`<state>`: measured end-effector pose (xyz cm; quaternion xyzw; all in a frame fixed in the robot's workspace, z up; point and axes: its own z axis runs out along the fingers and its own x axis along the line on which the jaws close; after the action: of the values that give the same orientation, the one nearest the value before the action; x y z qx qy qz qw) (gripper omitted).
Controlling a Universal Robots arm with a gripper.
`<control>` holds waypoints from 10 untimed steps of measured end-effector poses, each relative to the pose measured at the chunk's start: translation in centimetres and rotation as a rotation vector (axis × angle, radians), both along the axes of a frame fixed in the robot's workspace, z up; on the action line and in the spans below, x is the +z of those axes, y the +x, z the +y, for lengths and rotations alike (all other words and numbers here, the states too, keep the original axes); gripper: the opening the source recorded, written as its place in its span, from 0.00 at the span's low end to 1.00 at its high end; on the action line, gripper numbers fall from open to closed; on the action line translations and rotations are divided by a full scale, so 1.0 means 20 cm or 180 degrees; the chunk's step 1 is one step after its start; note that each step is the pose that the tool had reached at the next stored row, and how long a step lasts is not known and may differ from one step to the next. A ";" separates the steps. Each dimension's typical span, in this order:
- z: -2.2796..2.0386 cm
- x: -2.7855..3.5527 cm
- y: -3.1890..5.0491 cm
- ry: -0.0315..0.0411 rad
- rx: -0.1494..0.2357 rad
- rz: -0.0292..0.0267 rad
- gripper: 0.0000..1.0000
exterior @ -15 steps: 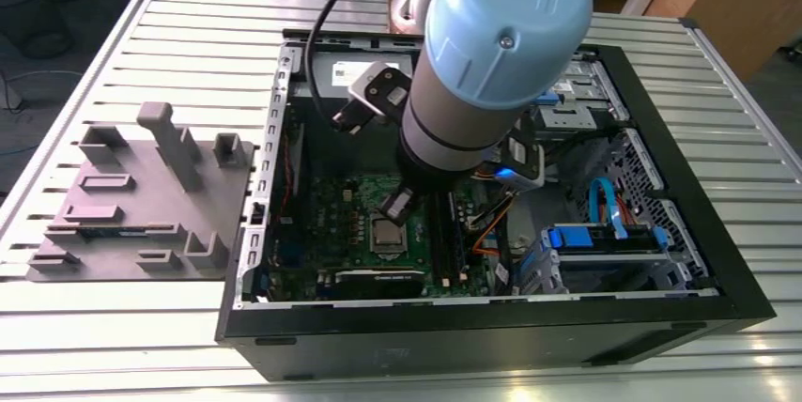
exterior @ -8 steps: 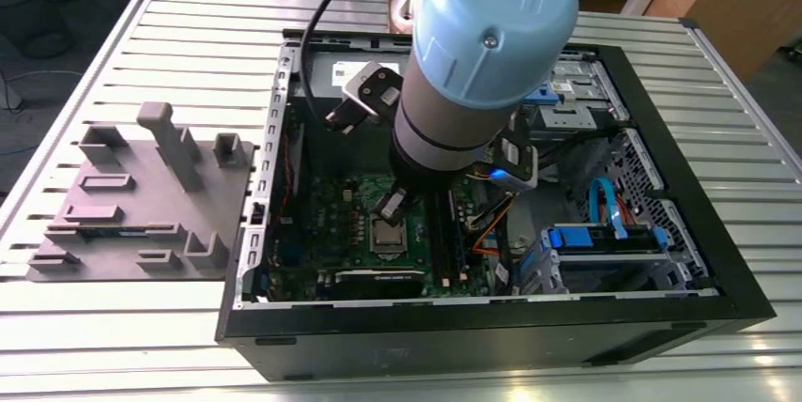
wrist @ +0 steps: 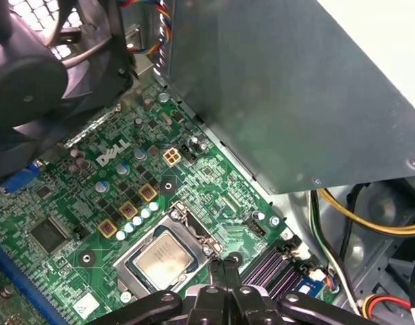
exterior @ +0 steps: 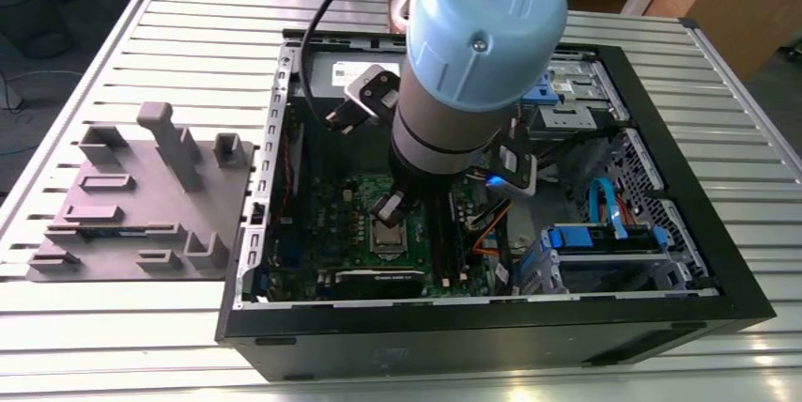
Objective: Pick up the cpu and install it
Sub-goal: 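Install the first cpu locking lever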
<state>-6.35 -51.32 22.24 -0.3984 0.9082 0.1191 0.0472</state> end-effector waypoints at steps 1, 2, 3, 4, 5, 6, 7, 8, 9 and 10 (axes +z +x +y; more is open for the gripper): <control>0.000 -0.002 -0.003 -0.0005 -0.0022 0.0000 0.11; 0.000 -0.005 -0.005 -0.0008 -0.0042 0.0000 0.11; 0.000 -0.007 -0.009 -0.0013 -0.0063 0.0000 0.11; 0.000 -0.008 -0.014 -0.0018 -0.0083 0.0000 0.11; 0.000 -0.009 -0.020 -0.0022 -0.0100 0.0001 0.11; 0.001 -0.010 -0.025 -0.0023 -0.0110 0.0000 0.11; 0.001 -0.011 -0.029 -0.0024 -0.0119 0.0000 0.11; 0.001 -0.012 -0.032 -0.0027 -0.0129 0.0000 0.11; 0.001 -0.015 -0.034 -0.0032 -0.0142 0.0000 0.11; 0.001 -0.018 -0.034 -0.0040 -0.0159 0.0000 0.11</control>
<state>-7.04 -51.29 21.87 -0.3758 0.9186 0.1121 0.0477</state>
